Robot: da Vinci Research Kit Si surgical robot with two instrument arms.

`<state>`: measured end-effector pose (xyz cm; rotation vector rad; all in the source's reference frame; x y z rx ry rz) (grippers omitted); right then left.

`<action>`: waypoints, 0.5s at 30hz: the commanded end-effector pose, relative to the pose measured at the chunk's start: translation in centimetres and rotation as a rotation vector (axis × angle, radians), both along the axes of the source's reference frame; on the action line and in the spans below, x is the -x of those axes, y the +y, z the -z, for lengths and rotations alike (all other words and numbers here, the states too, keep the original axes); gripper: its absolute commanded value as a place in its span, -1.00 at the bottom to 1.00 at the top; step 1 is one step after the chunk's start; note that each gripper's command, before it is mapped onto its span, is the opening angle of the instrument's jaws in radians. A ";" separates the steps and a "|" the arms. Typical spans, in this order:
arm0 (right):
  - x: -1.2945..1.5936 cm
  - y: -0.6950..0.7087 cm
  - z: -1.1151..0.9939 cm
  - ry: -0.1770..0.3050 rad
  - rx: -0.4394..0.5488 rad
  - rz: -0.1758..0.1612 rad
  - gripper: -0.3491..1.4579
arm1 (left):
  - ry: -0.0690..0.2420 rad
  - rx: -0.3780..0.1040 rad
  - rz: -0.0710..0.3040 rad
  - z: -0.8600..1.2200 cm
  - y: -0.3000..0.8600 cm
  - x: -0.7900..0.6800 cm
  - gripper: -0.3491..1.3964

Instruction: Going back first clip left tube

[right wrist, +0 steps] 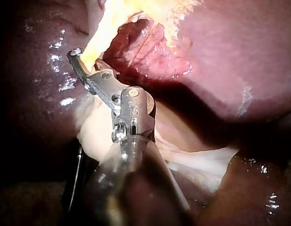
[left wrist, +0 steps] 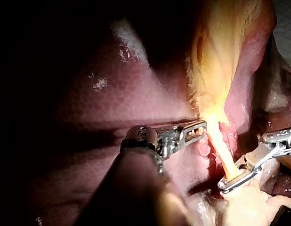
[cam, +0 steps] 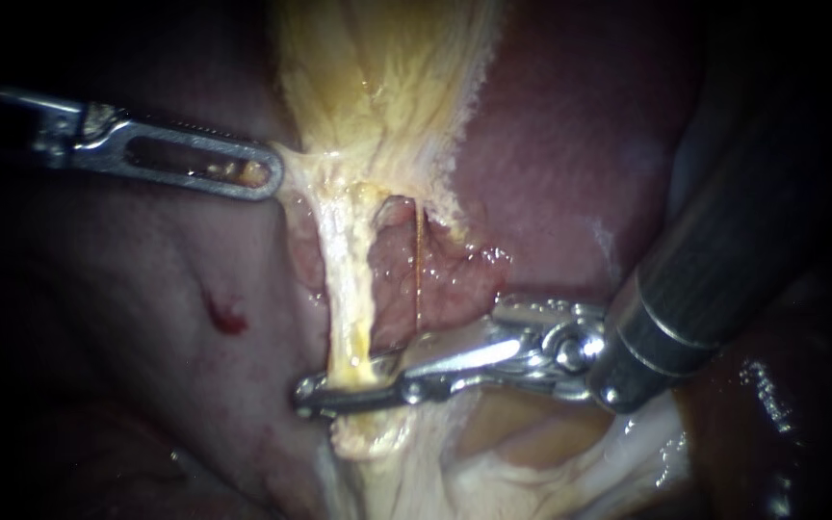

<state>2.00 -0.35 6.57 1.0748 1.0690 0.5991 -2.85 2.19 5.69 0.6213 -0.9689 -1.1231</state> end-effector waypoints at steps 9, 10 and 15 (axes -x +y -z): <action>-0.05 0.00 -0.13 0.078 0.036 0.009 -0.39 | 0.000 0.000 0.000 0.00 0.00 0.00 -1.00; -0.07 0.00 -0.15 0.083 0.049 -0.002 -0.18 | 0.000 0.000 0.000 0.00 0.00 0.00 -1.00; -0.19 -0.02 -0.21 0.110 0.112 -0.007 -0.07 | 0.000 0.000 0.000 0.00 0.00 0.00 -1.00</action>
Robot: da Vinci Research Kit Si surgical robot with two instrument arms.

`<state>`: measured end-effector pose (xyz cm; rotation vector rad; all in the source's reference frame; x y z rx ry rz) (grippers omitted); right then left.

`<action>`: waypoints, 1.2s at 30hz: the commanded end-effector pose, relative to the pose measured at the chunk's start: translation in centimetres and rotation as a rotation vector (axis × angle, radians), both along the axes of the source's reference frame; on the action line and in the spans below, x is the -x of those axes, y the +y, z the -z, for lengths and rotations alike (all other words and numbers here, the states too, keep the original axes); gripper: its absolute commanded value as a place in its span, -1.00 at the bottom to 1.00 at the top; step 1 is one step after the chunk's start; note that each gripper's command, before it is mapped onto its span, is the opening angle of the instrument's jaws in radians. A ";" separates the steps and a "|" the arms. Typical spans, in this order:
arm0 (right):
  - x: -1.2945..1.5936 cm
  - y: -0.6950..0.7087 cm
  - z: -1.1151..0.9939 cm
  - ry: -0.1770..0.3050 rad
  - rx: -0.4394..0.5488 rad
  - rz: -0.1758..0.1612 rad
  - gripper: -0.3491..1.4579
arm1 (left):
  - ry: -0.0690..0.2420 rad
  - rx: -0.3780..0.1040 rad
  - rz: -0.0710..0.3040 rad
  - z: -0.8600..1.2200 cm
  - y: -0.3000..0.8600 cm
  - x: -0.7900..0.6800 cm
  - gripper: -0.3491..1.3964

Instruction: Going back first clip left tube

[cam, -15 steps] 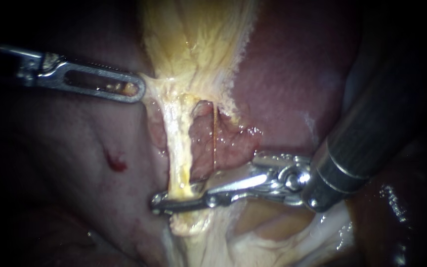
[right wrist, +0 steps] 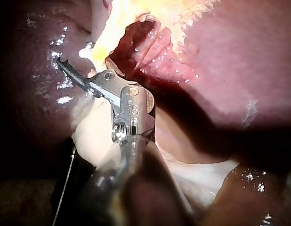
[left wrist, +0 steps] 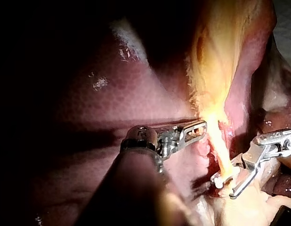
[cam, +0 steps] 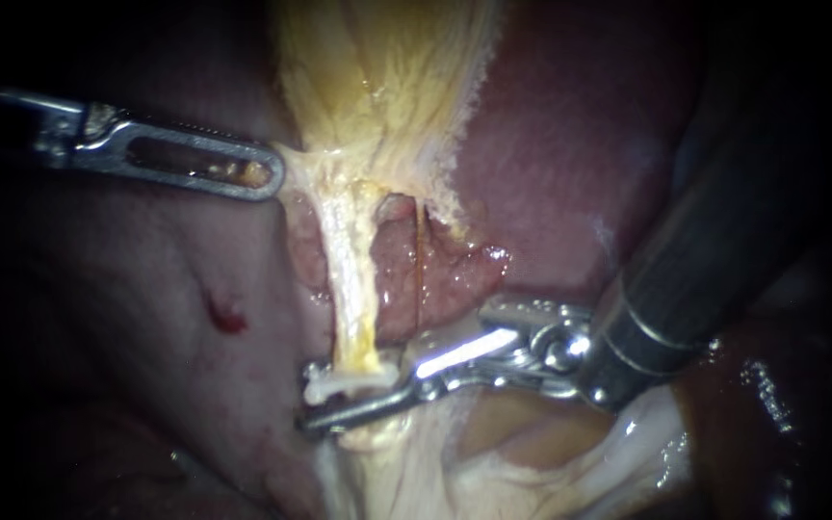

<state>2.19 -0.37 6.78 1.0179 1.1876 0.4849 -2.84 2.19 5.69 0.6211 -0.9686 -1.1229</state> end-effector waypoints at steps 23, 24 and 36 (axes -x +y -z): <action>0.26 0.13 -0.19 0.028 0.252 -0.037 -0.06 | 0.000 0.000 0.000 0.02 -0.01 0.00 -1.00; 0.32 0.12 -0.16 0.035 0.261 -0.034 -0.06 | 0.000 0.000 0.000 0.02 -0.01 0.00 -1.00; 1.23 0.37 0.17 0.030 0.425 -0.029 -0.06 | 0.000 0.000 0.000 0.02 -0.02 -0.01 -1.00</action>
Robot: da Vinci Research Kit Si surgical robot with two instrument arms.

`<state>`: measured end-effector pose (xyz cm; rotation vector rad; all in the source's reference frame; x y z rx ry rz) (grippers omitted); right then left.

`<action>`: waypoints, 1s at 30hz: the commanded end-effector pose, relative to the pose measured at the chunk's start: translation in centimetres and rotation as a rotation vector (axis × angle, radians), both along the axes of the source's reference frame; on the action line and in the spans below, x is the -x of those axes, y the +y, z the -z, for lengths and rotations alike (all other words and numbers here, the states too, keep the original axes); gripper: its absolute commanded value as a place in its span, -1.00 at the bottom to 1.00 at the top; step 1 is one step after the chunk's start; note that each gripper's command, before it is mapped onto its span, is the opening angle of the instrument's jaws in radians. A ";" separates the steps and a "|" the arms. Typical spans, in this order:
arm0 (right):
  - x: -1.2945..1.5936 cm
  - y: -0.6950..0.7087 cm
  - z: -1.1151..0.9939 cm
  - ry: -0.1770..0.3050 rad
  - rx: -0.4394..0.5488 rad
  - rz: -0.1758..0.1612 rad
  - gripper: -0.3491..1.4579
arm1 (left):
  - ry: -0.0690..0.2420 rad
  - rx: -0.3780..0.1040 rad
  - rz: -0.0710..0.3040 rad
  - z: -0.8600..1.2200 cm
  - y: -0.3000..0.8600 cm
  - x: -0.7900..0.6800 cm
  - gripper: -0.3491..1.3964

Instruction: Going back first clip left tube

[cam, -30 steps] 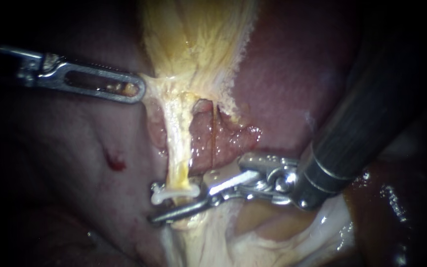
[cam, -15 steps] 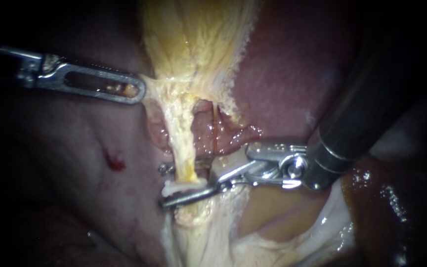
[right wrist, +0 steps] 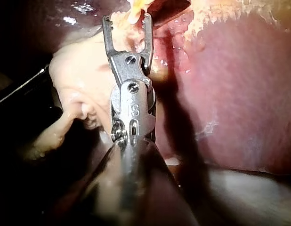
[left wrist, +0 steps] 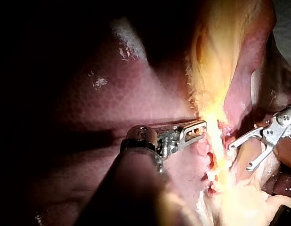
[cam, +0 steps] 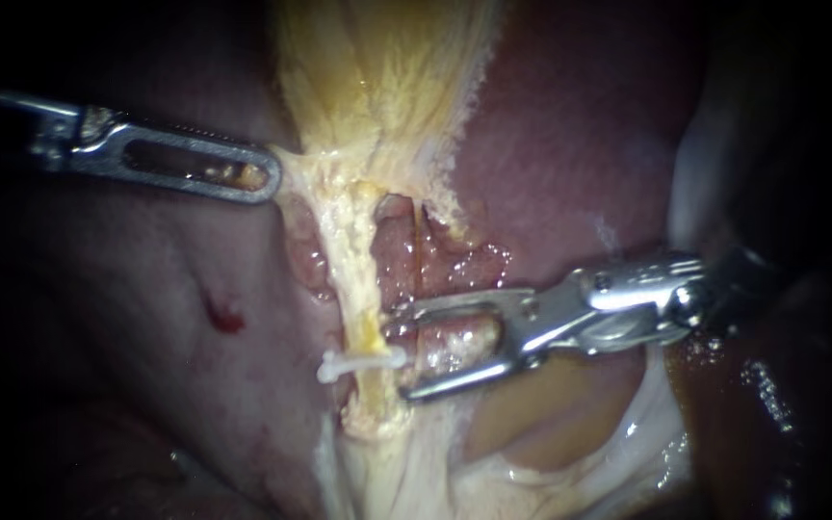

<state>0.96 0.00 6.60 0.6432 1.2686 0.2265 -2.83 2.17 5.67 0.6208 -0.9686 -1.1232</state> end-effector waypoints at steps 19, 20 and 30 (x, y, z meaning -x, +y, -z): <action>0.58 0.44 0.45 0.004 0.048 -0.025 -0.06 | -0.005 0.001 -0.002 -0.02 -0.02 0.03 -1.00; 0.58 0.43 0.45 0.004 0.048 -0.025 -0.06 | -0.005 0.001 -0.002 -0.03 -0.03 0.04 -1.00; 0.59 0.43 0.46 0.004 0.048 -0.025 -0.06 | 0.001 0.000 -0.031 -0.28 -0.19 0.35 -1.00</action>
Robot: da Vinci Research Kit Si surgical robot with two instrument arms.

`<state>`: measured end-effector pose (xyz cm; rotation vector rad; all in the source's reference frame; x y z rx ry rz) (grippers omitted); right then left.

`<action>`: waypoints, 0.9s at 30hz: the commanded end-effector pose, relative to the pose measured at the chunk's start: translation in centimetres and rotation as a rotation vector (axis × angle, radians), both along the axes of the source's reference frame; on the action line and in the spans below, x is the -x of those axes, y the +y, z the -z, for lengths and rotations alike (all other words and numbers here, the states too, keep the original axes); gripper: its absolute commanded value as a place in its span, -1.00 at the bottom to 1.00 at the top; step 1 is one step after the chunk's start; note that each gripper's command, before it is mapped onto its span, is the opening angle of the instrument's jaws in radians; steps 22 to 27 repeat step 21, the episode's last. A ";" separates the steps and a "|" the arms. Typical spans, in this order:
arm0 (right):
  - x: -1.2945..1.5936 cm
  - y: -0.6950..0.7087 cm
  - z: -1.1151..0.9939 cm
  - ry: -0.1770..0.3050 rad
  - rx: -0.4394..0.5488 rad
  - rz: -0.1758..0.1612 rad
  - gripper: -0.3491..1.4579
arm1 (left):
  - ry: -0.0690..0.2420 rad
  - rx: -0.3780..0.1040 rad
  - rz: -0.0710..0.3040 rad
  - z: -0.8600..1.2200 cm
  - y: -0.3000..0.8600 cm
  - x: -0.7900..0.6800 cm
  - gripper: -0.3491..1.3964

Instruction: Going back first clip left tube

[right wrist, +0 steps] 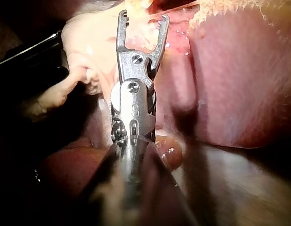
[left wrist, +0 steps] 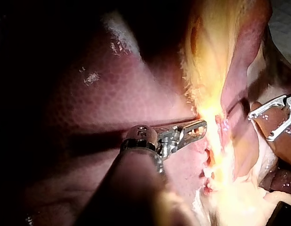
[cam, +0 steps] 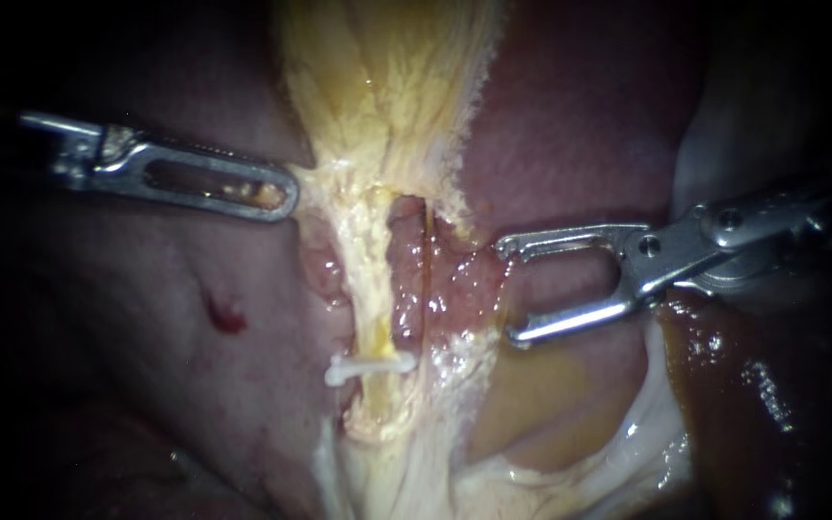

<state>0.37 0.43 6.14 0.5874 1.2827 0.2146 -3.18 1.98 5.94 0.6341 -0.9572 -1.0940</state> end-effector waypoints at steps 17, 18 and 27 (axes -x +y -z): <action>0.01 -0.01 0.01 0.000 0.000 0.000 -0.06 | 0.005 0.008 -0.023 -0.29 -0.08 0.32 -1.00; 0.01 0.00 0.01 0.000 0.000 0.000 -0.06 | 0.005 0.008 -0.023 -0.29 -0.08 0.32 -1.00; 0.01 0.00 0.01 0.000 0.000 0.000 -0.06 | 0.005 0.008 -0.023 -0.29 -0.08 0.32 -1.00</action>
